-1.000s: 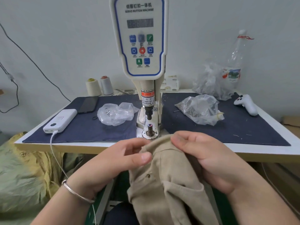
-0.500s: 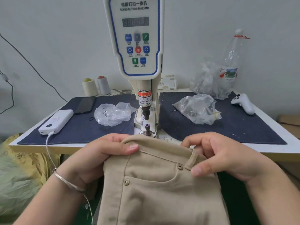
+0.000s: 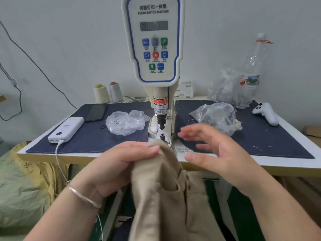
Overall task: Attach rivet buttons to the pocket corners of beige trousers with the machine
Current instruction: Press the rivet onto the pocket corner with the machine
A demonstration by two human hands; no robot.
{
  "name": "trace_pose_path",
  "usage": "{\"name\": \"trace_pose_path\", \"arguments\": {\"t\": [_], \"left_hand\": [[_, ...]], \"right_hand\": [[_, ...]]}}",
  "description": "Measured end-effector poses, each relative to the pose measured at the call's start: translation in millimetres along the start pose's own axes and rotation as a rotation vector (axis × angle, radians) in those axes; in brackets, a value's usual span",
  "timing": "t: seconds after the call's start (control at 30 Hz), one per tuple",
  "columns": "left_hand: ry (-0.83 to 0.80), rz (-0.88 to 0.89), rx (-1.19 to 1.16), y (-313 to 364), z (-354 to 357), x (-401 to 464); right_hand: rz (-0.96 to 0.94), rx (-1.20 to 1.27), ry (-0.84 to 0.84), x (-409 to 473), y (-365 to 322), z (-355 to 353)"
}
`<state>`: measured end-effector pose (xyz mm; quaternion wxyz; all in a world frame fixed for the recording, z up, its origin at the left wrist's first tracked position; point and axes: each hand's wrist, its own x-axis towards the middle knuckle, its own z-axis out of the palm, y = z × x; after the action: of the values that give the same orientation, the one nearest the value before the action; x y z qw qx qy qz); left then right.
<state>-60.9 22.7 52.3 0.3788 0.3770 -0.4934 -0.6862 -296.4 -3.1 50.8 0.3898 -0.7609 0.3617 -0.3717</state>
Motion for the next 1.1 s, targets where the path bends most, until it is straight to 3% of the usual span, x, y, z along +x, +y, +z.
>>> {"name": "trace_pose_path", "arguments": {"t": [0.13, 0.27, 0.37, 0.5, 0.6, 0.7, 0.8, 0.9, 1.03, 1.1], "left_hand": [[-0.104, -0.011, 0.15, 5, 23, 13], [-0.129, -0.007, 0.212, 11, 16, 11], [-0.219, -0.047, 0.369, 6, 7, 6], [-0.295, -0.192, 0.5, -1, -7, -2], [-0.233, -0.217, 0.545, 5, -18, -8], [-0.098, -0.107, 0.556, 11, -27, -11], [-0.034, -0.004, 0.32, 16, -25, -12], [-0.127, 0.042, 0.2, 22, -13, -5], [-0.242, -0.007, 0.197, 29, -1, 10], [-0.254, -0.011, 0.187, 30, -4, 13]], "right_hand": [[0.067, 0.003, -0.276, 7, -13, 14], [0.147, 0.165, -0.326, 12, -14, -5], [0.176, 0.347, -0.276, 10, -9, -15], [0.131, 0.552, -0.073, 10, 2, -23], [0.146, 0.692, 0.061, 11, 10, -29], [0.149, 0.696, 0.118, 11, 21, -37], [0.119, 0.416, -0.119, 13, 23, -43], [0.15, 0.337, -0.44, 18, 12, -32], [0.16, 0.225, -0.545, 25, 6, -8], [0.189, 0.282, -0.564, 24, 8, -5]]}}
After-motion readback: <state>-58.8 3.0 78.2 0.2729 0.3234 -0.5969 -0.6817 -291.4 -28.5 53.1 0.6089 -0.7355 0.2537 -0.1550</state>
